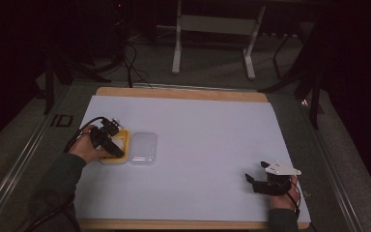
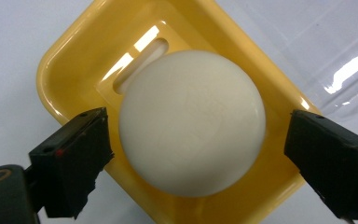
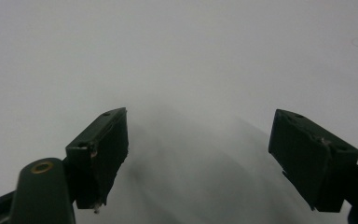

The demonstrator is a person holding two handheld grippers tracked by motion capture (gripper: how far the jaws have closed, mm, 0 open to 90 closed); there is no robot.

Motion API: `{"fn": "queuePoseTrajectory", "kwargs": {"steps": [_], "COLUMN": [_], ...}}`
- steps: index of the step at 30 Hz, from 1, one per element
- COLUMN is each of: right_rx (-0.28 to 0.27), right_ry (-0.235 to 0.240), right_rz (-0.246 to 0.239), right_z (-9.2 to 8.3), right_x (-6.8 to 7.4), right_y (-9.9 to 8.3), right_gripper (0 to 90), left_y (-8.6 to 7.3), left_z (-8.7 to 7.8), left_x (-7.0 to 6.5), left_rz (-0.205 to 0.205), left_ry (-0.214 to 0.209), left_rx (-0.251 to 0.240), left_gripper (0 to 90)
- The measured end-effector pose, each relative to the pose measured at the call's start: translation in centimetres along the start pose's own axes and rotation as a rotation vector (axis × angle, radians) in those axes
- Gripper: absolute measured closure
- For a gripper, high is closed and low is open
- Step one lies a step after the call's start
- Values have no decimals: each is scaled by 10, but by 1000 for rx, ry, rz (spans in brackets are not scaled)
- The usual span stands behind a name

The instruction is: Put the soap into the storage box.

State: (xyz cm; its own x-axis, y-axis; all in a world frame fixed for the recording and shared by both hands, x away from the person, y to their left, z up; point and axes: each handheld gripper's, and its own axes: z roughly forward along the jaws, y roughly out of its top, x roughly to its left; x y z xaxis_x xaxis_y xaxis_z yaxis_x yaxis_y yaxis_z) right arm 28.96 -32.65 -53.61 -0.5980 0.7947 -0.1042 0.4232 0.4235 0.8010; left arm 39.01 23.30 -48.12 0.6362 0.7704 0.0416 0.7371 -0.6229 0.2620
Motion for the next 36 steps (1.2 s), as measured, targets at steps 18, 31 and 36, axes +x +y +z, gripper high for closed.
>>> {"fn": "queuePoseTrajectory", "kwargs": {"steps": [18, 31, 36], "right_rx": [-2, -5, -4], "right_ry": [-3, -4, -2], "right_rz": [2, 4, 8], "right_z": [0, 0, 0], "right_x": [0, 0, 0], "right_y": [0, 0, 0], "right_gripper": [197, 197, 197], "left_y": [-6, 3, 8], "left_z": [-30, -26, -27], "left_x": [-10, -13, -26], "left_rz": [36, 27, 57], "left_ry": [-4, -44, -36], "left_rx": [-167, -237, -285], "left_gripper": [218, 291, 294]}}
